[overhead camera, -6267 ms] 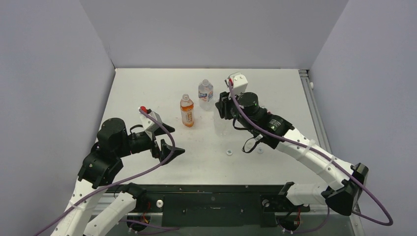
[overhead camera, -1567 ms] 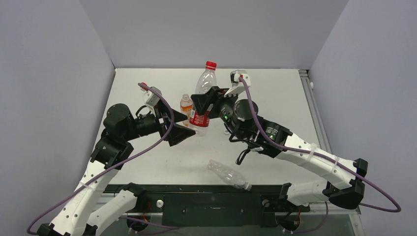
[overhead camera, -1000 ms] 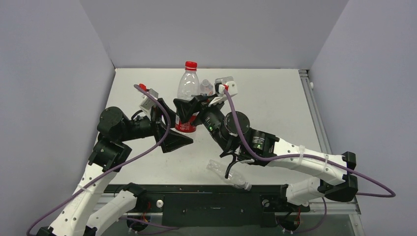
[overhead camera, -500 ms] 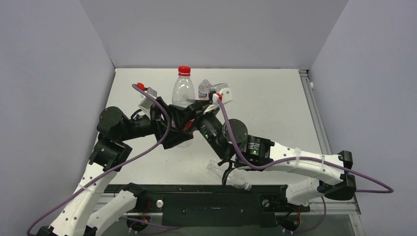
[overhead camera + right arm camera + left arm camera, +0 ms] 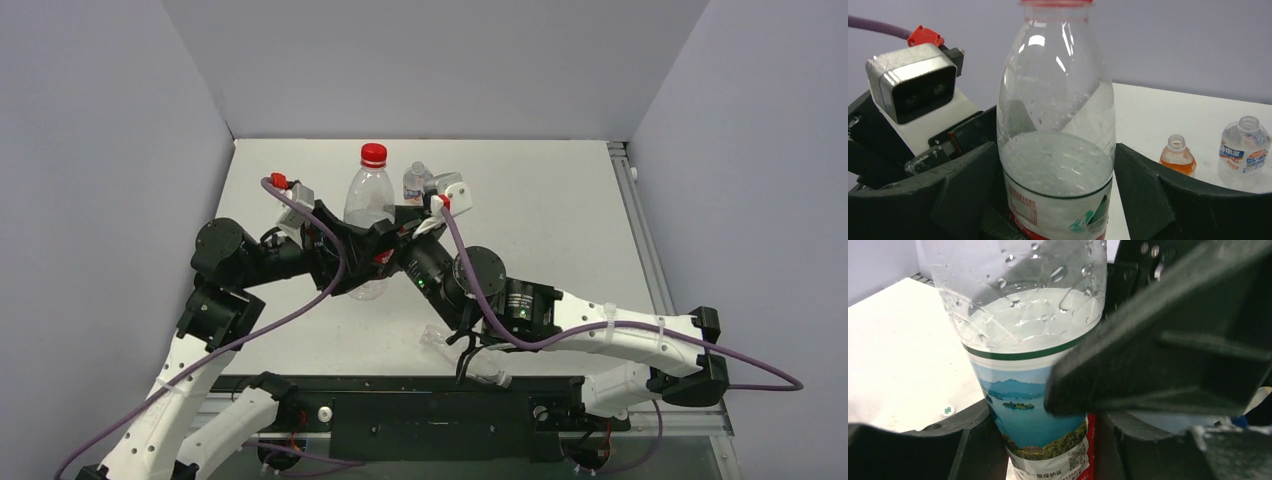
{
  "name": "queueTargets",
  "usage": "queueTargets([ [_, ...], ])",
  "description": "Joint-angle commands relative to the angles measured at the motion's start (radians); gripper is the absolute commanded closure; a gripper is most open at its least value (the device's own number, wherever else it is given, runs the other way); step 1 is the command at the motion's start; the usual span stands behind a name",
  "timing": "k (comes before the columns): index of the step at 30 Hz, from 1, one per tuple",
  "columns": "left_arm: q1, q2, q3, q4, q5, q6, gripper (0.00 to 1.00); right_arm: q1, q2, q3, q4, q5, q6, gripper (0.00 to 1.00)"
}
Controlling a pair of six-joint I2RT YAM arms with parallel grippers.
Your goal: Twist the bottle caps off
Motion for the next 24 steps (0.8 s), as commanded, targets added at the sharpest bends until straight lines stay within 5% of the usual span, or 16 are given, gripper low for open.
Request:
queueTargets([
  [1, 0.004, -0.043, 0.030, -0.122, -0.015, 0.233, 0.72, -0.055, -0.071, 0.122, -0.140, -0.095, 0.100, 0.19],
  [8, 0.001, -0.082, 0.003, -0.253, -0.064, 0.530, 0.74, -0.127, -0.015, 0.333, -0.377, -0.247, 0.129, 0.18],
  [18, -0.004, -0.106, -0.021, -0.309, -0.097, 0.596, 0.76, -0.136, 0.088, 0.494, -0.472, -0.298, 0.141, 0.37],
  [24, -0.004, -0.100, -0.020, -0.309, -0.110, 0.595, 0.78, -0.139, 0.128, 0.554, -0.536, -0.311, 0.134, 0.34],
])
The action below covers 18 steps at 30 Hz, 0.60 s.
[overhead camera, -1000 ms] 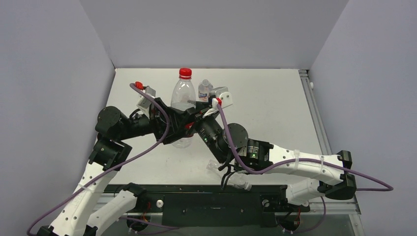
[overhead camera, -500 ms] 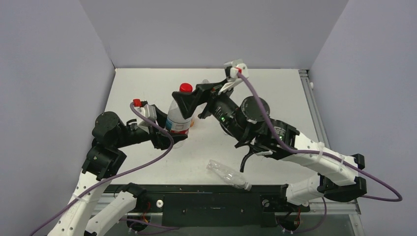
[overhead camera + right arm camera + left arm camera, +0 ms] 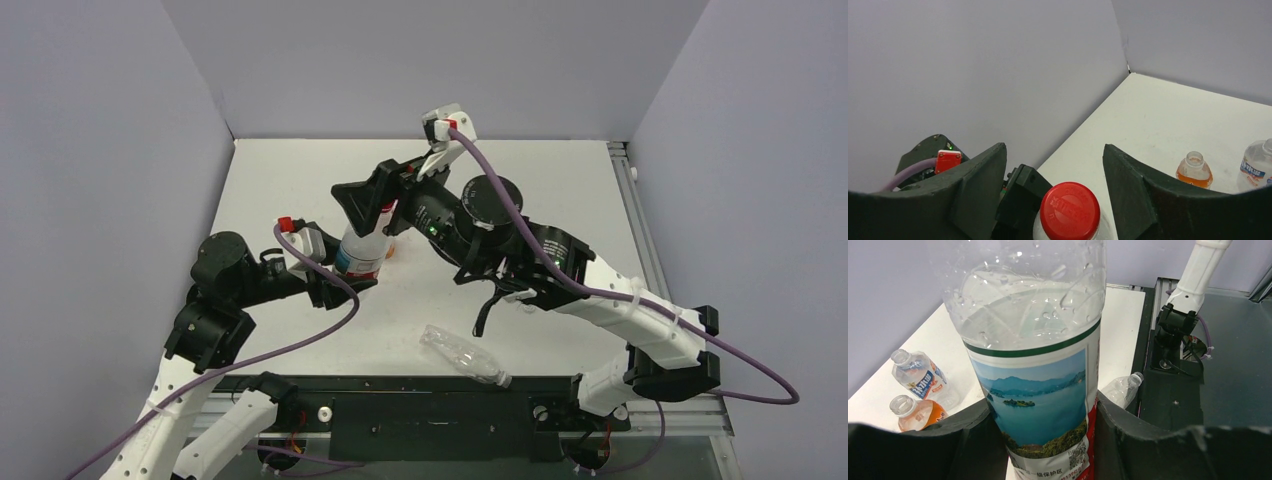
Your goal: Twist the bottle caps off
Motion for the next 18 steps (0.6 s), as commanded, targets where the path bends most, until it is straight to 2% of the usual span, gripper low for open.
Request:
queueTargets([
  [1, -0.004, -0.002, 0.003, 0.008, -0.019, 0.018, 0.78, -0.005, 0.016, 0.054, -0.063, -0.019, -0.002, 0.35],
  [3, -0.004, -0.002, 0.000, 0.013, -0.021, 0.013, 0.78, -0.006, 0.015, 0.053, -0.068, -0.010, 0.000, 0.39],
  [6, -0.004, -0.002, -0.004, 0.020, -0.021, 0.005, 0.78, -0.007, 0.001, 0.029, -0.053, 0.007, 0.006, 0.53],
  [9, -0.004, -0.003, -0.010, 0.021, -0.023, 0.003, 0.78, -0.006, -0.029, -0.019, -0.005, 0.014, 0.004, 0.62],
  [11, -0.004, -0.008, -0.018, 0.023, -0.025, 0.000, 0.78, -0.006, -0.041, -0.031, 0.006, 0.025, -0.003, 0.76],
  [12, -0.004, -0.008, -0.024, 0.026, -0.026, -0.007, 0.76, -0.005, -0.043, -0.034, 0.007, 0.031, -0.006, 0.81],
  [13, -0.004, -0.010, -0.027, 0.034, -0.028, -0.012, 0.73, -0.004, -0.045, -0.039, 0.012, 0.033, -0.008, 0.91],
  [14, -0.004, -0.010, -0.029, 0.042, -0.033, -0.032, 0.51, -0.001, -0.046, -0.042, 0.014, 0.035, -0.014, 0.95],
  [15, -0.004, -0.009, -0.029, 0.067, -0.037, -0.049, 0.41, 0.004, -0.045, -0.049, 0.018, 0.039, -0.019, 1.00],
  [17, -0.004, -0.002, -0.022, 0.132, -0.050, -0.126, 0.11, 0.032, -0.039, -0.058, 0.027, 0.074, -0.045, 1.00],
  [18, -0.004, 0.002, -0.013, 0.158, -0.059, -0.188, 0.04, 0.040, -0.032, -0.060, 0.030, 0.085, -0.065, 1.00],
])
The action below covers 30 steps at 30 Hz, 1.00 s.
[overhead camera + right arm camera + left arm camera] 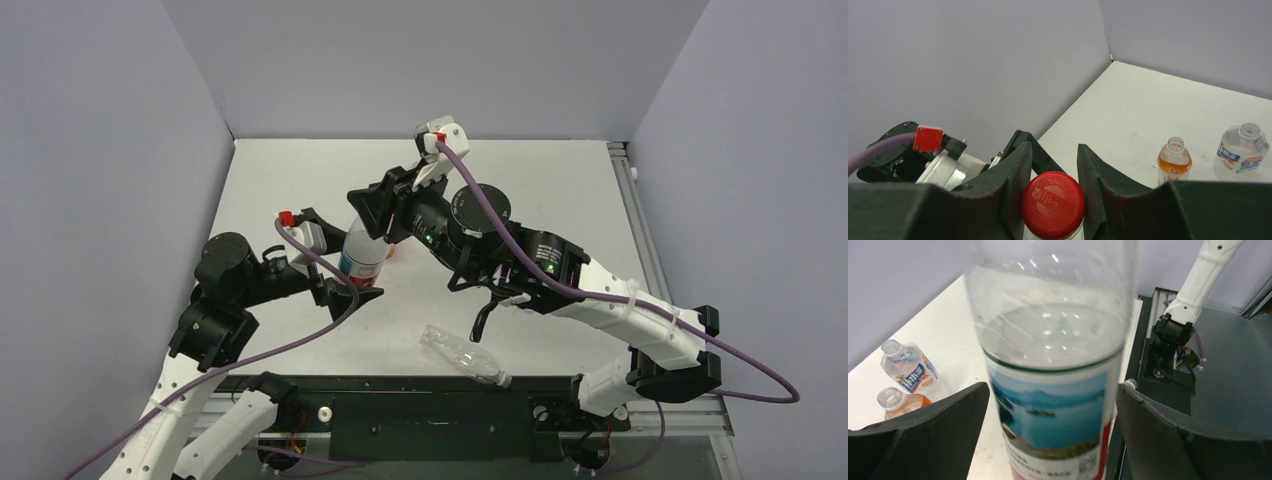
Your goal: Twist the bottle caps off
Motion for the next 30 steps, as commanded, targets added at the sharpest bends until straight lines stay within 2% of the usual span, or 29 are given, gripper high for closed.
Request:
queueTargets([
  [1, 0.001, 0.017, 0.028, 0.185, -0.038, -0.186, 0.02, 0.055, -0.030, -0.009, 0.080, 0.083, -0.059, 1.00],
  [5, 0.001, 0.075, 0.070, 0.290, 0.038, -0.372, 0.03, 0.083, -0.018, -0.016, 0.104, 0.131, -0.102, 1.00],
  [7, 0.001, 0.083, 0.062, 0.339, 0.066, -0.415, 0.02, 0.087, -0.024, -0.029, 0.125, 0.134, -0.105, 1.00],
  [8, 0.001, 0.083, 0.059, 0.353, 0.069, -0.420, 0.05, 0.088, -0.028, -0.037, 0.138, 0.135, -0.107, 1.00],
  [10, 0.001, 0.076, 0.050, 0.345, 0.069, -0.405, 0.16, 0.090, -0.032, -0.045, 0.150, 0.142, -0.110, 1.00],
  [11, 0.001, 0.073, 0.047, 0.345, 0.061, -0.388, 0.26, 0.090, -0.032, -0.045, 0.151, 0.144, -0.112, 1.00],
  [12, 0.001, 0.066, 0.047, 0.344, 0.053, -0.383, 0.45, 0.090, -0.028, -0.043, 0.147, 0.144, -0.113, 1.00],
  [13, 0.001, 0.062, 0.045, 0.327, 0.024, -0.375, 0.54, 0.090, -0.027, -0.040, 0.143, 0.147, -0.114, 0.95],
  [14, 0.001, 0.055, 0.044, 0.313, 0.009, -0.372, 0.66, 0.090, -0.022, -0.034, 0.135, 0.150, -0.112, 0.76],
  [15, 0.001, 0.052, 0.045, 0.309, -0.016, -0.361, 0.69, 0.090, -0.021, -0.030, 0.131, 0.162, -0.104, 0.66],
  [16, 0.001, 0.050, 0.047, 0.292, -0.027, -0.352, 0.70, 0.090, -0.023, -0.023, 0.126, 0.179, -0.100, 0.50],
  [18, 0.001, 0.047, 0.045, 0.275, -0.052, -0.328, 0.71, 0.090, -0.031, -0.017, 0.128, 0.201, -0.087, 0.37],
  [21, 0.000, 0.041, 0.034, 0.265, -0.096, -0.311, 0.72, 0.090, -0.041, -0.011, 0.133, 0.207, -0.078, 0.37],
  [28, 0.000, 0.045, 0.032, 0.216, -0.132, -0.270, 0.74, 0.089, 0.001, 0.064, 0.070, 0.199, -0.075, 0.53],
  [30, 0.000, 0.043, 0.031, 0.205, -0.131, -0.258, 0.74, 0.088, 0.010, 0.074, 0.069, 0.192, -0.078, 0.54],
])
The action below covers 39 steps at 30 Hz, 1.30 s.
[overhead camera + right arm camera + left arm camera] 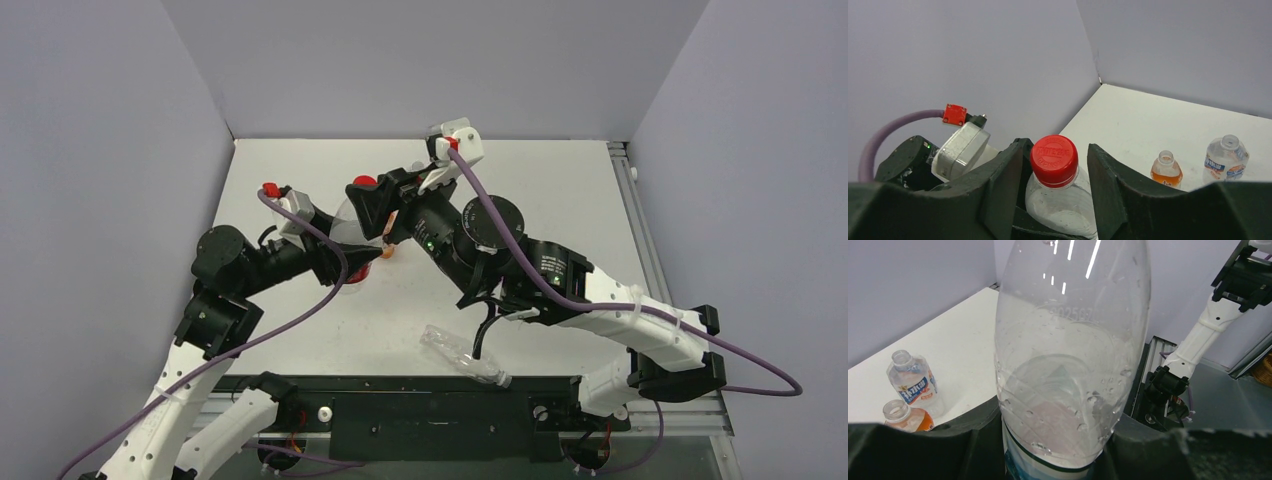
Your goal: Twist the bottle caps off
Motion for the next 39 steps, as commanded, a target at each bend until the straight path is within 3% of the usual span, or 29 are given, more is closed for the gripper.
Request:
queueTargets([
  [1, 0.000, -0.008, 0.014, -0.019, -0.032, 0.038, 0.74, 0.003, 0.017, 0.070, -0.008, 0.005, 0.000, 0.54],
  [11, -0.002, -0.013, 0.020, -0.025, -0.023, 0.047, 0.75, -0.043, 0.105, 0.196, -0.118, -0.053, 0.034, 0.50],
  [17, -0.002, -0.010, 0.019, -0.024, -0.033, 0.051, 0.75, -0.048, 0.112, 0.203, -0.132, -0.072, 0.034, 0.53],
  [19, -0.002, -0.008, 0.021, -0.024, -0.039, 0.051, 0.75, -0.050, 0.118, 0.211, -0.141, -0.074, 0.034, 0.57],
  [24, -0.002, -0.009, 0.020, -0.026, -0.029, 0.048, 0.76, -0.056, 0.092, 0.179, -0.116, -0.068, 0.037, 0.81],
  [31, -0.002, -0.018, 0.003, -0.015, 0.028, 0.001, 0.76, -0.063, 0.015, 0.098, -0.020, -0.115, -0.044, 1.00],
  [33, -0.002, -0.016, -0.002, 0.006, 0.070, -0.040, 0.76, -0.081, -0.044, 0.049, 0.041, -0.203, -0.066, 1.00],
  [39, -0.002, 0.008, -0.001, 0.120, 0.221, -0.203, 0.79, -0.203, -0.123, -0.052, 0.221, -0.834, -0.023, 1.00],
])
